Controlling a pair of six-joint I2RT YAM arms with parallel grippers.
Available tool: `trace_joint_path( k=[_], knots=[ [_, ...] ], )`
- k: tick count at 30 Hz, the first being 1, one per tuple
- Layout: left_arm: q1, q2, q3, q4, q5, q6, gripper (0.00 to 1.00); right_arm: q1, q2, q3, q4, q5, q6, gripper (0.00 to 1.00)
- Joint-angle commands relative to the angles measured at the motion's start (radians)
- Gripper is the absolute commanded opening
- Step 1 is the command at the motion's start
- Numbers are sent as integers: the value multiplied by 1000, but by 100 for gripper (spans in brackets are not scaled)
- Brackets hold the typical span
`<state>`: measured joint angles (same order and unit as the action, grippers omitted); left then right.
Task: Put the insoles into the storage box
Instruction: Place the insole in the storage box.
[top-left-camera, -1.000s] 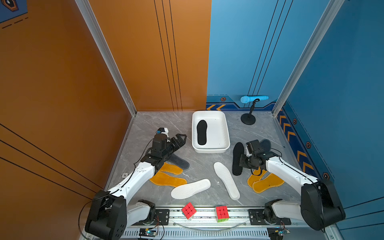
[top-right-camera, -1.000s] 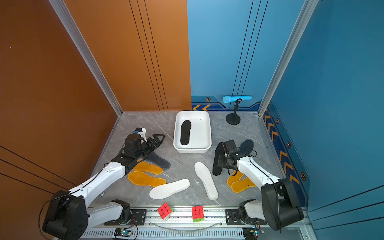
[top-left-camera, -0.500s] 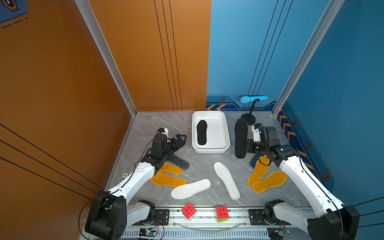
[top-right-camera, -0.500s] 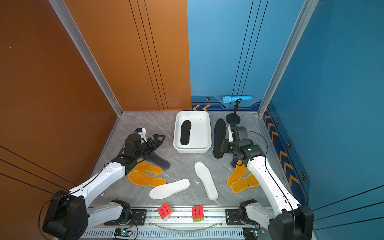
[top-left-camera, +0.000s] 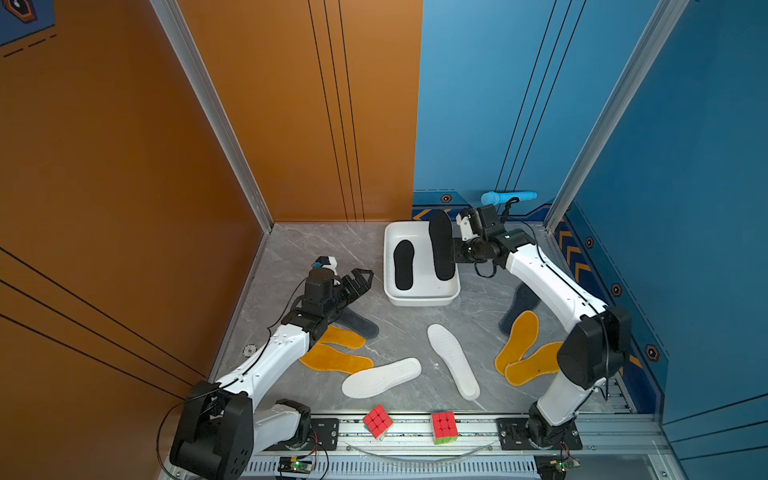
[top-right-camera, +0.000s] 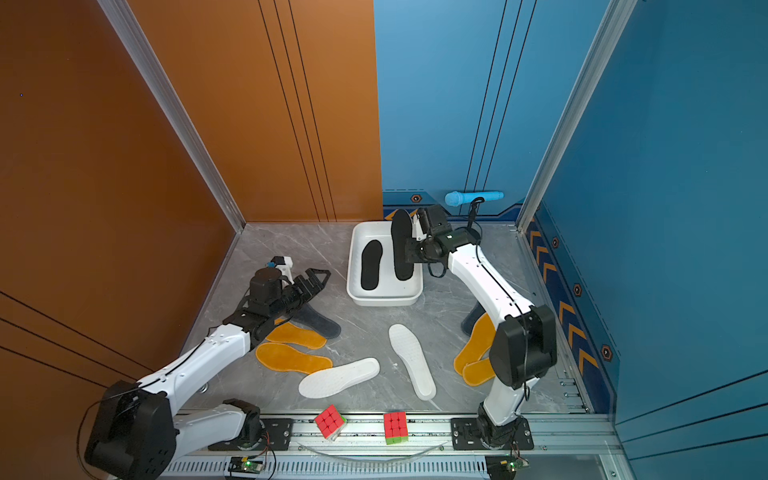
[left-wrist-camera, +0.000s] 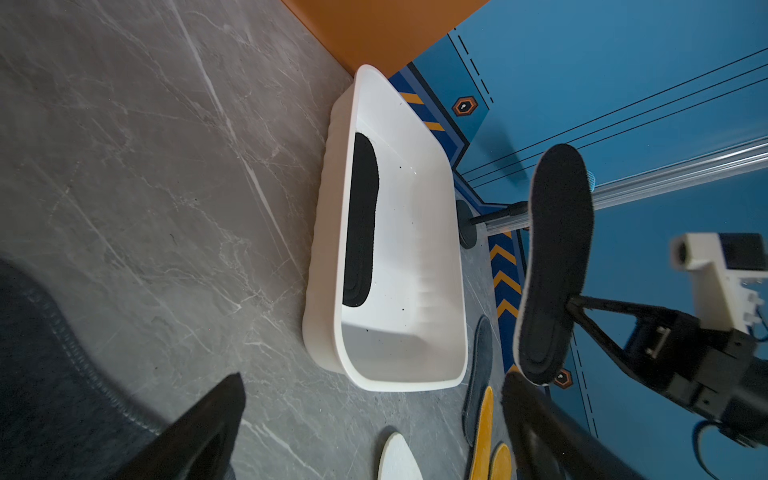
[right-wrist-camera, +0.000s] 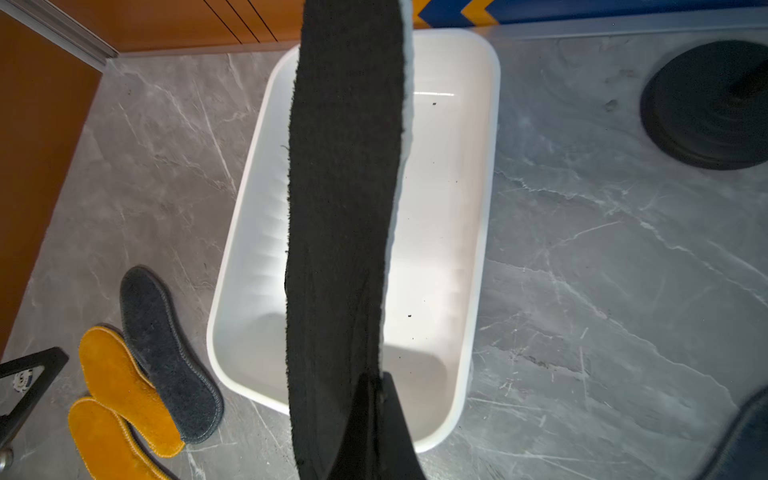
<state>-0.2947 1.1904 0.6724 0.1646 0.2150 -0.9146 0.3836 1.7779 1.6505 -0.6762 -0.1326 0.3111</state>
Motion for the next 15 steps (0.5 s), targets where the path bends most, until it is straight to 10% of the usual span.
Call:
trace_joint_path(
  k=[1, 15],
  knots=[
    [6, -23, -16, -21, 24, -5, 98, 9, 125, 86, -62, 23, 35, 0],
    [23, -46, -13, -65, 27, 14, 98, 8, 461, 313, -136, 28, 33, 0]
  ],
)
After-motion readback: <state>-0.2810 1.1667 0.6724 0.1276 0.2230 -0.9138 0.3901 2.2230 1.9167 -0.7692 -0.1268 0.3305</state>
